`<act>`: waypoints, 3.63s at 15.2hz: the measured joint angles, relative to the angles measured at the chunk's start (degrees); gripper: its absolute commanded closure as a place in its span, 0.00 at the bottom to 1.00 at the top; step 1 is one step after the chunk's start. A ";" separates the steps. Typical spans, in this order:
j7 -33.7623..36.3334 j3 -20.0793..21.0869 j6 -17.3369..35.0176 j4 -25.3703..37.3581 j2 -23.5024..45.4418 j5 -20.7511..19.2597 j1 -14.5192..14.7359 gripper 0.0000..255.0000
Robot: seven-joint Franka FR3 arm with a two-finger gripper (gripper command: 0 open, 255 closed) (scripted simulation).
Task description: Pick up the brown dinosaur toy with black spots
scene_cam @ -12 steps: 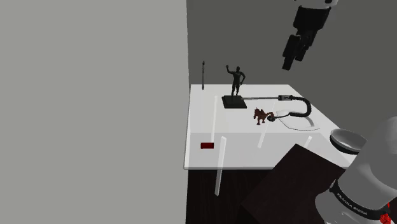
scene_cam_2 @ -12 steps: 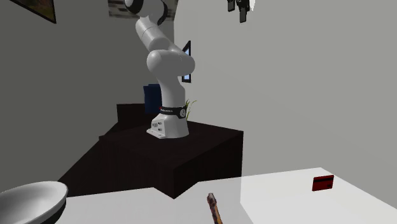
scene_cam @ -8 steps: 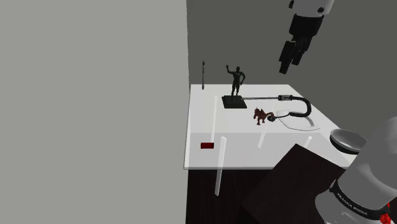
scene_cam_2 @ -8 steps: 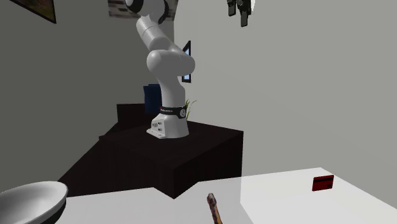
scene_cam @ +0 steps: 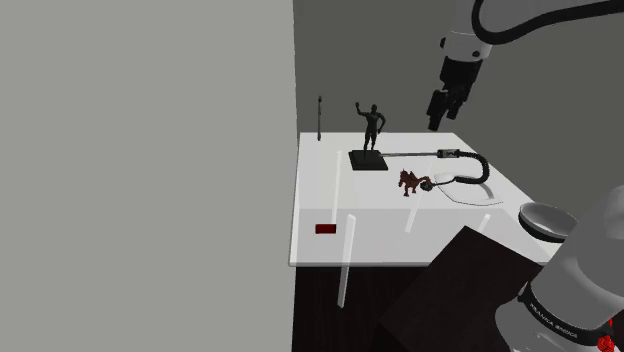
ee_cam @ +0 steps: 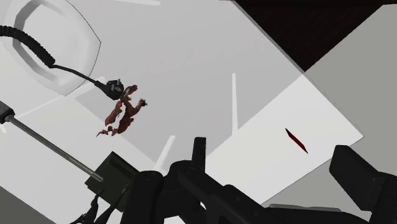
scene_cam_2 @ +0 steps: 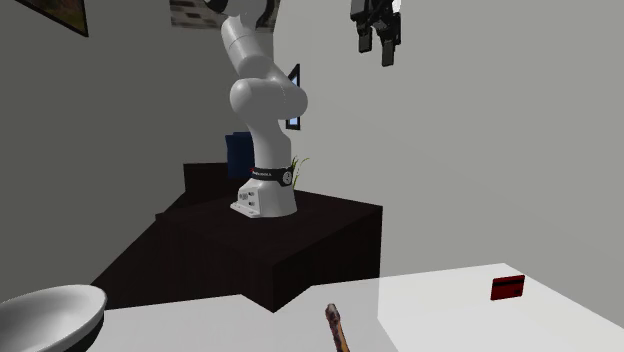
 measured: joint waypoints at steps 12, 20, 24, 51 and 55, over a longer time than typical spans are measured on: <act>-7.78 -9.81 17.39 1.23 19.92 -0.23 -3.00 0.00; -15.45 -14.40 26.26 8.30 37.63 5.98 -4.64 0.00; -19.84 -14.96 29.28 13.10 46.84 10.63 -6.59 0.00; -30.09 -10.03 33.63 39.86 82.20 23.13 -19.60 1.00; -30.09 -10.03 33.63 39.88 82.22 23.13 -19.60 1.00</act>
